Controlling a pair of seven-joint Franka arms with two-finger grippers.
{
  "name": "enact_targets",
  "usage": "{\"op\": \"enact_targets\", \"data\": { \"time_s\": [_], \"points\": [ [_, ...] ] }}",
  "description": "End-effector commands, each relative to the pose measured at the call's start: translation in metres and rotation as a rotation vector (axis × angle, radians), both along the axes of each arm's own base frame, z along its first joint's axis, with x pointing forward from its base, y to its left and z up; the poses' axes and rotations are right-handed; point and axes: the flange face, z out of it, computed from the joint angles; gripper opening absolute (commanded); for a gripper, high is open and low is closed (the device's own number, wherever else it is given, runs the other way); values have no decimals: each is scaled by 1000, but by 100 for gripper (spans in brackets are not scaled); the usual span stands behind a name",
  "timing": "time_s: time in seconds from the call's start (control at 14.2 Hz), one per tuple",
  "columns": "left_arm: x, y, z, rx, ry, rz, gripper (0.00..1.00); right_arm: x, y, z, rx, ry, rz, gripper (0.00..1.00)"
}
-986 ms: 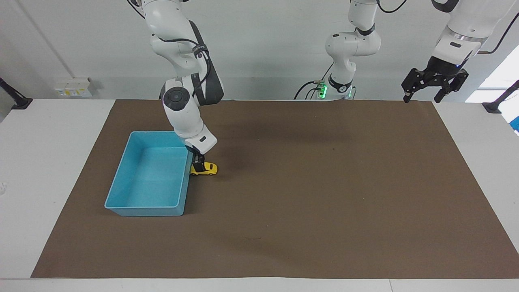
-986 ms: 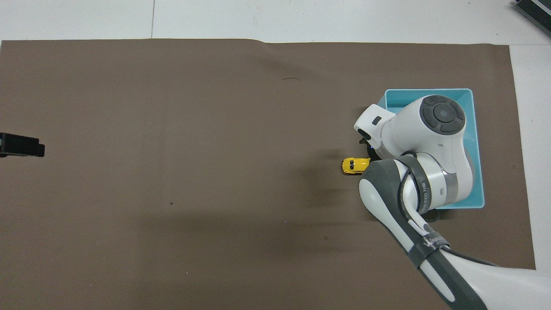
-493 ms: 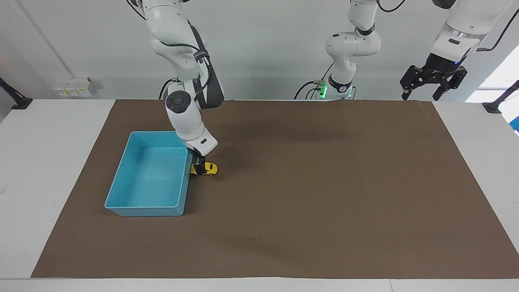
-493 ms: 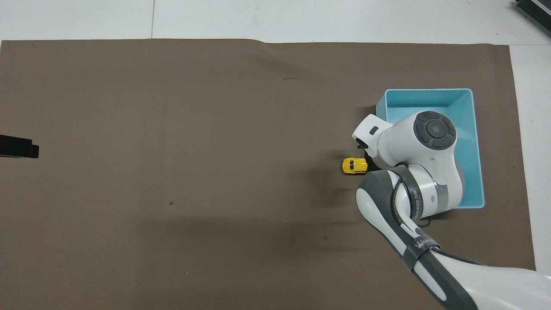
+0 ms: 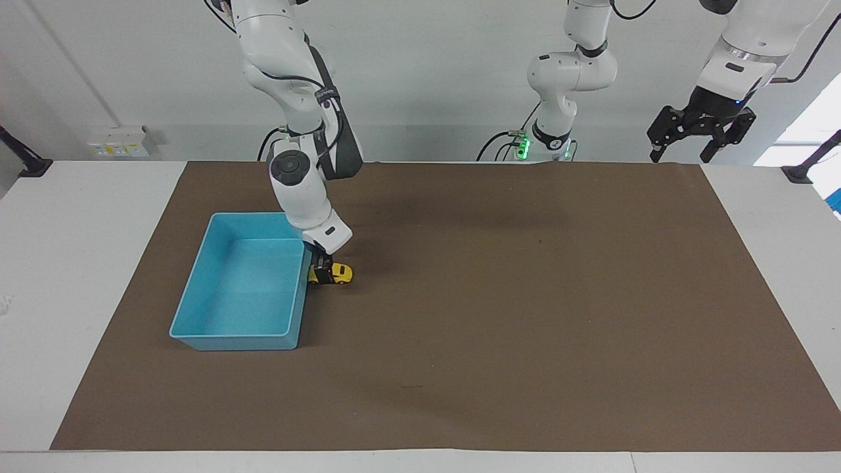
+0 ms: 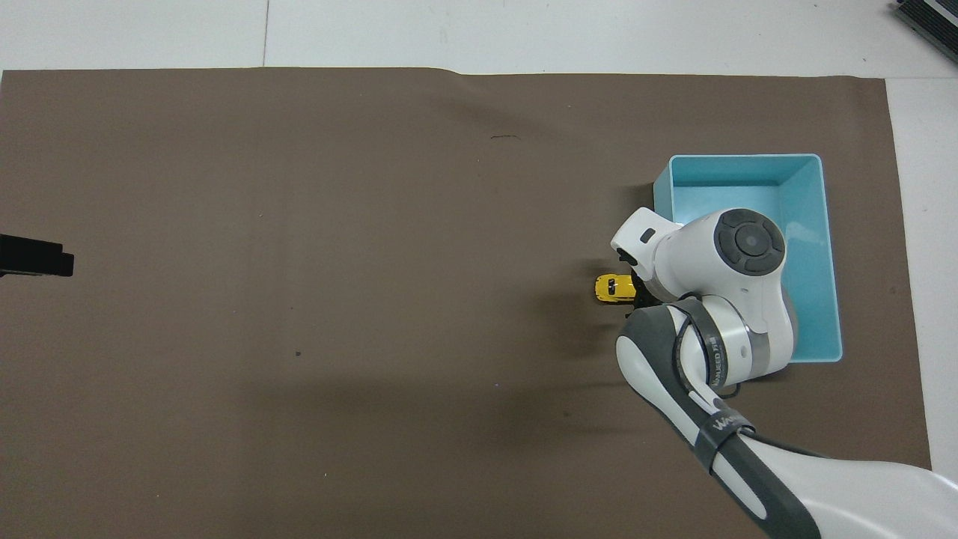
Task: Wind up and store yellow beetle car
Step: 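Lower the right gripper to the car beside the box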
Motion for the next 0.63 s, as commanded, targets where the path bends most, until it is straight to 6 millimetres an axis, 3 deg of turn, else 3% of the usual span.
{"op": "enact_targets", "data": {
  "time_s": [0.0, 0.56],
  "points": [
    [-3, -2, 6, -13, -1, 11, 100, -1, -4, -7, -3, -8, 9, 100],
    [-10, 3, 3, -12, 38, 12, 100, -4, -5, -21, -2, -14, 18, 100]
  ]
}}
